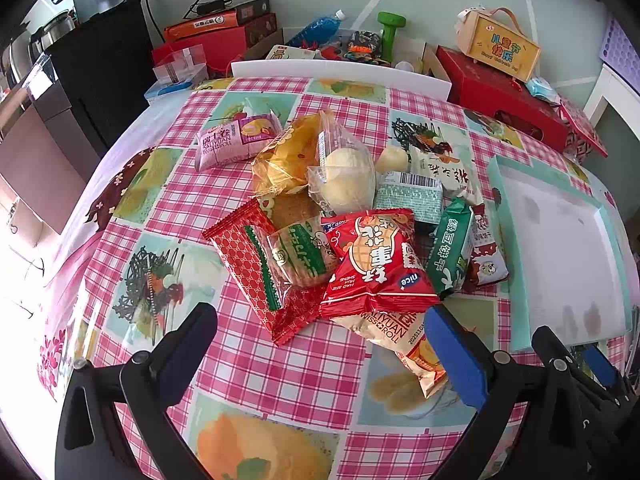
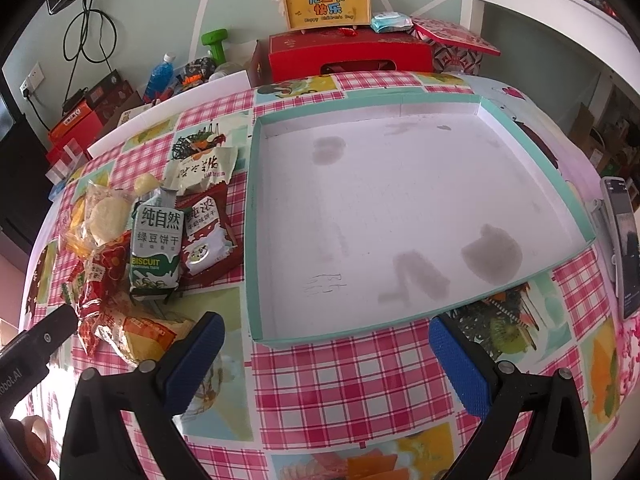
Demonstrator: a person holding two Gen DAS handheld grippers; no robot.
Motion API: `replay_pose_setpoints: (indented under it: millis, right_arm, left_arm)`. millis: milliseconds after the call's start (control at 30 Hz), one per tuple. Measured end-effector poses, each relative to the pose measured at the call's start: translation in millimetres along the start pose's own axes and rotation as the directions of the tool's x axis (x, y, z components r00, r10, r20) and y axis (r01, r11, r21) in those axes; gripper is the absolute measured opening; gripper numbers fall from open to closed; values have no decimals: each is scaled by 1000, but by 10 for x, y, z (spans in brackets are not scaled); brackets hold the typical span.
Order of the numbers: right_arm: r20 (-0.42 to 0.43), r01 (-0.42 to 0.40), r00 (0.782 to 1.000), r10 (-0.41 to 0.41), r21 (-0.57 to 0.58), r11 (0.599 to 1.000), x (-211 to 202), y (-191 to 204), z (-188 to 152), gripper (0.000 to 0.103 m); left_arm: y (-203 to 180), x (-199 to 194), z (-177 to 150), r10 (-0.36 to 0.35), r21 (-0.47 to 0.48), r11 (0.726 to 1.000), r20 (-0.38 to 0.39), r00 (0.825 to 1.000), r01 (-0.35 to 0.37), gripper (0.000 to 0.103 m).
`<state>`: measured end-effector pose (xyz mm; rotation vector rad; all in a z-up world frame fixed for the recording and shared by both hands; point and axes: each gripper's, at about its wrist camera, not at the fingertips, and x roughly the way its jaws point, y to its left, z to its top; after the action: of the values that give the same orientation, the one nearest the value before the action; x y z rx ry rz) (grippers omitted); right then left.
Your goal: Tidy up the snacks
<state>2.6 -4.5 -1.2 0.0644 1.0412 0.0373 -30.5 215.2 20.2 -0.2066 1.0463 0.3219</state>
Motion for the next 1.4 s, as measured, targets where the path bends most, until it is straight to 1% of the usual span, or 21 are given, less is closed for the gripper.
replay_pose_setpoints:
  millis: [100, 233, 267, 367, 500, 567, 600, 633, 667, 733, 833, 933, 1033, 1133, 1200, 1233, 1300, 1400]
  right_arm:
    - [11, 5, 1000, -5, 0, 1000, -22, -1, 7, 103]
    - [57, -41, 998, 40, 13, 999, -120, 60, 102, 103]
    - [65, -50, 997, 50, 7, 999, -139, 101, 129, 103]
    - [85, -98, 992, 98, -2, 995, -176, 236, 225, 103]
    - [78, -168, 983, 168, -15, 986, -151, 439, 327, 103]
    - [66, -182, 981, 184, -34, 983, -128, 547, 357, 103]
    - [62, -189, 979, 192, -49, 981, -124, 602, 360, 103]
    - [57, -198, 978, 202, -73, 977, -115, 674, 363, 102]
    - [51, -202, 977, 207, -86, 976, -100, 701, 359, 101]
    - [26, -217, 975, 221, -113, 970, -51, 786, 307, 101]
    - [-41, -236, 972, 232, -146, 961, 77, 892, 210, 97]
    - [-78, -241, 970, 230, -172, 955, 171, 973, 132, 96]
    - [-96, -251, 967, 237, -191, 949, 232, 1028, 101, 94]
    - [-80, -269, 963, 258, -199, 942, 187, 1064, 114, 94]
    - [-52, -275, 961, 270, -206, 939, 123, 1094, 147, 93]
    - [-34, -280, 960, 279, -213, 936, 82, 1118, 163, 92]
    - [-20, -290, 956, 294, -234, 928, 28, 1191, 196, 90]
    - [-23, -302, 951, 308, -284, 910, 9, 1398, 221, 83]
  left_arm:
    - [0, 9, 16, -1, -2, 1000, -1, 1000, 1, 103]
    - [25, 13, 80, 12, -10, 1000, -2, 1000, -12, 103]
    - [60, 40, 134, 25, -23, 999, -10, 1000, -25, 103]
    - [141, 66, 229, 23, -56, 998, -29, 999, -24, 103]
    - [236, 66, 378, -14, -91, 996, -40, 999, 10, 103]
    - [295, 70, 464, -48, -115, 992, -27, 998, 44, 103]
    - [330, 83, 518, -55, -130, 990, -35, 998, 50, 103]
    - [369, 96, 571, -57, -144, 988, -38, 998, 51, 103]
    - [402, 88, 596, -54, -151, 987, -21, 998, 50, 103]
    - [488, 109, 641, -58, -176, 983, -13, 998, 55, 103]
    - [569, 203, 614, -35, -198, 980, -38, 999, 27, 103]
    - [602, 347, 562, -21, -202, 979, -70, 997, 6, 101]
    - [614, 472, 528, -18, -204, 979, -95, 995, -2, 95]
    - [659, 572, 472, -21, -219, 976, -124, 992, -7, 94]
    - [720, 595, 452, -11, -239, 971, -128, 992, -20, 93]
    - [756, 593, 441, -12, -253, 967, -131, 991, -22, 91]
    - [845, 566, 426, -18, -287, 958, -125, 992, -18, 90]
    - [955, 524, 416, -19, -316, 949, -115, 993, -18, 90]
